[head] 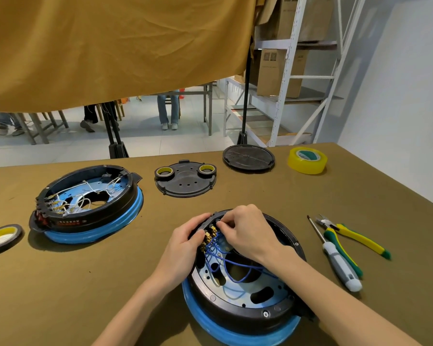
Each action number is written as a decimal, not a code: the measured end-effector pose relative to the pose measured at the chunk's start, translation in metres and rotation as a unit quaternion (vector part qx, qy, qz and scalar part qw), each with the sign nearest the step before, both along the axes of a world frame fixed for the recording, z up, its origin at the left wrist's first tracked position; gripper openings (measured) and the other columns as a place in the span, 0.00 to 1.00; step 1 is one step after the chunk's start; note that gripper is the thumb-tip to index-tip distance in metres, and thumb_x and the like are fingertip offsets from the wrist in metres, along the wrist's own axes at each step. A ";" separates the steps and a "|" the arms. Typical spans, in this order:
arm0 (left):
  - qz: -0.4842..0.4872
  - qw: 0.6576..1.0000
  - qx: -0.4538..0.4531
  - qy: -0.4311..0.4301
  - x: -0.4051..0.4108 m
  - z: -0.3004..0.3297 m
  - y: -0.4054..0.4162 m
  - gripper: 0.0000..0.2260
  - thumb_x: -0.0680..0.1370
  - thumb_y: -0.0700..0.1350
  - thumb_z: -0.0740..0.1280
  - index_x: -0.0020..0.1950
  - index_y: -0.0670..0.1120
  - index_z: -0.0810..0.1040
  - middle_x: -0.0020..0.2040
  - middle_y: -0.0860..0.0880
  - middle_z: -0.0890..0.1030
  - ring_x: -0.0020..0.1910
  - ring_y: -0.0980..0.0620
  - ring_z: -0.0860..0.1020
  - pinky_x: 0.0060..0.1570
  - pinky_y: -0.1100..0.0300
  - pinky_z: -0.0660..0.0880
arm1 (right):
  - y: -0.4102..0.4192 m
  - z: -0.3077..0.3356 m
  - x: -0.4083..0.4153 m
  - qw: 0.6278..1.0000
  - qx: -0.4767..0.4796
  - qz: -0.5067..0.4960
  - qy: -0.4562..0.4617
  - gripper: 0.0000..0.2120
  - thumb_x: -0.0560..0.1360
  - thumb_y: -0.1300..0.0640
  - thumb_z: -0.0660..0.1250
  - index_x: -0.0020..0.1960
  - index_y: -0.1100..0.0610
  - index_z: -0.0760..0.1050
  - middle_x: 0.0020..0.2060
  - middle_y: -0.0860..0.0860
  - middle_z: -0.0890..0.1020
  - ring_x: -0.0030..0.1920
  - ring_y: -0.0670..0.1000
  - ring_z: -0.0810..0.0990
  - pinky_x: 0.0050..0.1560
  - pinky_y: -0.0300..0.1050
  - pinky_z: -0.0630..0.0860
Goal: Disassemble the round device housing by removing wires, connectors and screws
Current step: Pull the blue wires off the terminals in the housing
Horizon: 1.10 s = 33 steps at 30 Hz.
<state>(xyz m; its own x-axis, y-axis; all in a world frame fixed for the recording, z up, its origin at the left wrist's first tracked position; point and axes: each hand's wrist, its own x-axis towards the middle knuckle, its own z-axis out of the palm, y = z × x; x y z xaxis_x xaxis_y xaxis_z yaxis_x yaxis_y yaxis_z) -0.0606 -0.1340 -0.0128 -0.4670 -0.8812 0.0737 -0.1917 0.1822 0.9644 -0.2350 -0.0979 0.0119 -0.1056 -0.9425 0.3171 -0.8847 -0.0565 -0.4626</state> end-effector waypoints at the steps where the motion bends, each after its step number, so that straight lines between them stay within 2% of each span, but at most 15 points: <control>1: 0.000 1.000 0.000 0.001 0.000 0.000 0.000 0.17 0.85 0.39 0.60 0.71 0.53 0.76 0.63 0.57 0.82 0.61 0.61 0.80 0.57 0.65 0.77 | -0.001 0.000 -0.001 1.000 0.001 0.001 -0.006 0.13 0.79 0.51 0.68 0.45 0.57 0.87 0.32 0.53 0.85 0.34 0.54 0.81 0.40 0.51 0.79; 4: -0.001 1.000 0.004 0.004 0.000 0.000 0.000 0.17 0.85 0.39 0.60 0.70 0.54 0.76 0.62 0.58 0.82 0.60 0.61 0.81 0.57 0.63 0.78 | -0.002 -0.001 -0.001 0.999 0.003 -0.005 -0.032 0.12 0.79 0.51 0.69 0.44 0.56 0.88 0.33 0.52 0.85 0.33 0.52 0.82 0.39 0.51 0.80; 7: -0.001 1.000 0.004 0.005 0.000 0.000 0.000 0.17 0.85 0.40 0.60 0.72 0.54 0.76 0.62 0.58 0.82 0.60 0.61 0.81 0.57 0.63 0.78 | -0.002 -0.004 0.000 1.000 0.003 -0.007 -0.014 0.14 0.79 0.51 0.68 0.44 0.58 0.87 0.32 0.54 0.85 0.32 0.54 0.82 0.38 0.52 0.79; 12: 0.001 1.000 0.003 -0.001 0.000 -0.002 -0.002 0.17 0.85 0.41 0.60 0.72 0.54 0.75 0.63 0.58 0.82 0.61 0.60 0.80 0.63 0.54 0.78 | -0.003 -0.005 -0.002 1.000 0.002 -0.005 -0.015 0.14 0.80 0.51 0.67 0.43 0.59 0.86 0.31 0.54 0.84 0.31 0.55 0.81 0.37 0.53 0.79; 19: -0.006 1.000 0.002 0.007 0.000 -0.004 -0.003 0.17 0.85 0.41 0.61 0.71 0.55 0.76 0.62 0.58 0.83 0.60 0.59 0.81 0.60 0.57 0.78 | -0.001 -0.004 -0.002 1.000 0.003 -0.010 -0.020 0.13 0.80 0.51 0.68 0.45 0.57 0.87 0.32 0.53 0.85 0.32 0.53 0.81 0.38 0.52 0.79; 22: -0.002 1.000 0.000 0.008 0.000 -0.005 -0.003 0.17 0.85 0.40 0.61 0.70 0.57 0.76 0.60 0.60 0.83 0.60 0.61 0.81 0.57 0.62 0.78 | 0.002 -0.004 0.000 1.000 -0.001 -0.012 -0.021 0.13 0.80 0.50 0.67 0.47 0.55 0.87 0.33 0.53 0.85 0.33 0.52 0.81 0.37 0.50 0.78; 25: -0.003 1.000 -0.006 0.002 0.000 -0.004 -0.002 0.17 0.85 0.40 0.61 0.69 0.58 0.76 0.60 0.62 0.83 0.60 0.63 0.80 0.53 0.68 0.77 | 0.003 -0.005 0.000 1.000 -0.007 -0.004 -0.003 0.15 0.81 0.50 0.66 0.44 0.57 0.86 0.31 0.52 0.83 0.31 0.52 0.78 0.35 0.47 0.74; 29: -0.007 1.000 -0.002 0.001 0.000 -0.003 -0.003 0.17 0.85 0.41 0.61 0.71 0.56 0.75 0.63 0.59 0.82 0.60 0.62 0.80 0.57 0.62 0.78 | 0.001 -0.004 0.001 1.000 -0.001 -0.015 0.004 0.16 0.81 0.50 0.66 0.43 0.59 0.86 0.31 0.53 0.83 0.31 0.53 0.78 0.35 0.49 0.75; 33: -0.011 1.000 -0.005 -0.002 0.001 -0.002 -0.002 0.17 0.86 0.42 0.60 0.72 0.55 0.75 0.64 0.58 0.81 0.60 0.62 0.80 0.54 0.66 0.77 | 0.003 -0.004 0.005 1.000 -0.010 -0.023 0.018 0.17 0.81 0.51 0.65 0.41 0.60 0.85 0.29 0.54 0.81 0.30 0.53 0.76 0.34 0.48 0.73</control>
<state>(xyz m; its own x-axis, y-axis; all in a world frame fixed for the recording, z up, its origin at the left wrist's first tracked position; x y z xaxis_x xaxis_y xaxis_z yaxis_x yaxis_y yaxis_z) -0.0597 -0.1361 -0.0149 -0.4864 -0.8700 0.0811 -0.1913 0.1966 0.9616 -0.2301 -0.0948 0.0082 -0.1368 -0.9305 0.3399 -0.9029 -0.0241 -0.4292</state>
